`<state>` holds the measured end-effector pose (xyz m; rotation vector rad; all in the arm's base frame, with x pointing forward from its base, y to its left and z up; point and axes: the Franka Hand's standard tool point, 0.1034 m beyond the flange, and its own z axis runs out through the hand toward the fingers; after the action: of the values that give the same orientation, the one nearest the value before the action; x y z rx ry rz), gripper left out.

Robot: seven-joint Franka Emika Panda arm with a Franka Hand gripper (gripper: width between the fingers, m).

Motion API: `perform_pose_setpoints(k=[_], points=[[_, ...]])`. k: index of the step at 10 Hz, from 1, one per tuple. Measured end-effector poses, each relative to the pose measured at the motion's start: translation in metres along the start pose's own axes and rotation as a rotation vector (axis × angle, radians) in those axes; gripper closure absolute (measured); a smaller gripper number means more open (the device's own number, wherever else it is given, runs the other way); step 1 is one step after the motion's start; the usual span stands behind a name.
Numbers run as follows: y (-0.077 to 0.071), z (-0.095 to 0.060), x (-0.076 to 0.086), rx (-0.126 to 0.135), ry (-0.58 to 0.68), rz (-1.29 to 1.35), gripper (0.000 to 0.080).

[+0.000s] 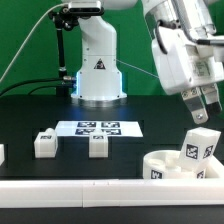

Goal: Assemble stool

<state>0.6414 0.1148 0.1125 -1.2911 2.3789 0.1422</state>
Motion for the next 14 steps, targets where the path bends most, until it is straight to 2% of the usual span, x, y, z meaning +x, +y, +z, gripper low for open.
perform_pose_setpoints(k=[4,7,9,11,14], points=[[-0.001,0.0,0.002,0.0,0.001,-0.063,0.015],[-0.029,-0.022,0.018,0.029,-0.011,-0.423,0.015],[-0.03,-0.019,0.031,0.021,-0.001,-0.713,0.015],[-0.029,-0.017,0.031,0.029,0.01,-0.801,0.015],[-0.03,-0.016,0.035,0.018,0.025,-1.041,0.015]])
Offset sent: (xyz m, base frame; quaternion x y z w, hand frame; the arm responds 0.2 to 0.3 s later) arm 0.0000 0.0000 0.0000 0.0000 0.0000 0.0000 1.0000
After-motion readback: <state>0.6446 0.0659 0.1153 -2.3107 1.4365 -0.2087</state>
